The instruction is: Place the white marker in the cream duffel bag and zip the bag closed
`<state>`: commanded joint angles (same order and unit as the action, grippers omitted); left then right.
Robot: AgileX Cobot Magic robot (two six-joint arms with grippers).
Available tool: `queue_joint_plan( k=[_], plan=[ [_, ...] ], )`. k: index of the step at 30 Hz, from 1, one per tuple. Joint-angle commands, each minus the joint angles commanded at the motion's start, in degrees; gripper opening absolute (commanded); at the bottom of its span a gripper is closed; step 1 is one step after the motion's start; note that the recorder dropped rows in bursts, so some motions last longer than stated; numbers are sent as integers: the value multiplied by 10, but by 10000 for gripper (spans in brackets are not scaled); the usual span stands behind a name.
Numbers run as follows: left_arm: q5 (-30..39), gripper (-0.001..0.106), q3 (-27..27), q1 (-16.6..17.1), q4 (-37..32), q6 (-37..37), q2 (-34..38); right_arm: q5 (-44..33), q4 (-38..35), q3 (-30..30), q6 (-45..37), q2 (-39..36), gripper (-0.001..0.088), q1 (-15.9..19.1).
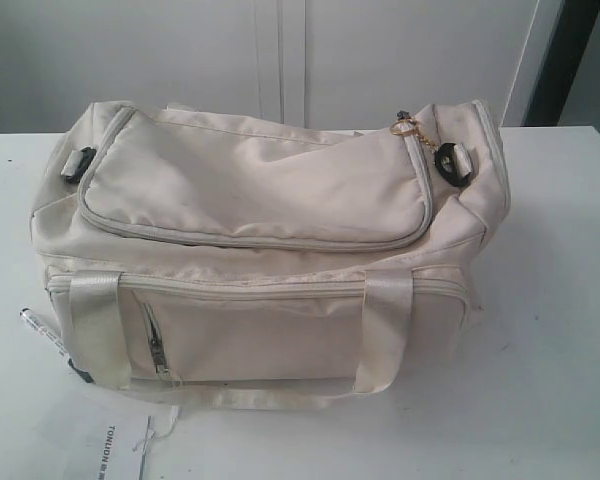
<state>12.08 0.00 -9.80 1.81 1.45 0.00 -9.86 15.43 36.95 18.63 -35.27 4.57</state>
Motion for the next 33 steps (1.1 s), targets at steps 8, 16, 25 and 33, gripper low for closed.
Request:
queue_joint_plan(
  k=[8, 16, 25, 33],
  plan=[
    [0, 0, 0, 0, 0, 0, 0, -149, -126, 114, -180, -120, 0, -1],
    [0, 0, 0, 0, 0, 0, 0, -291, -380, 235, -410, -256, 0, -1],
    [0, 0, 0, 0, 0, 0, 0, -353, -485, 322, -469, -368, 274, -1],
    [0, 0, 0, 0, 0, 0, 0, -365, -518, 369, -502, -443, 678, -1]
  ],
)
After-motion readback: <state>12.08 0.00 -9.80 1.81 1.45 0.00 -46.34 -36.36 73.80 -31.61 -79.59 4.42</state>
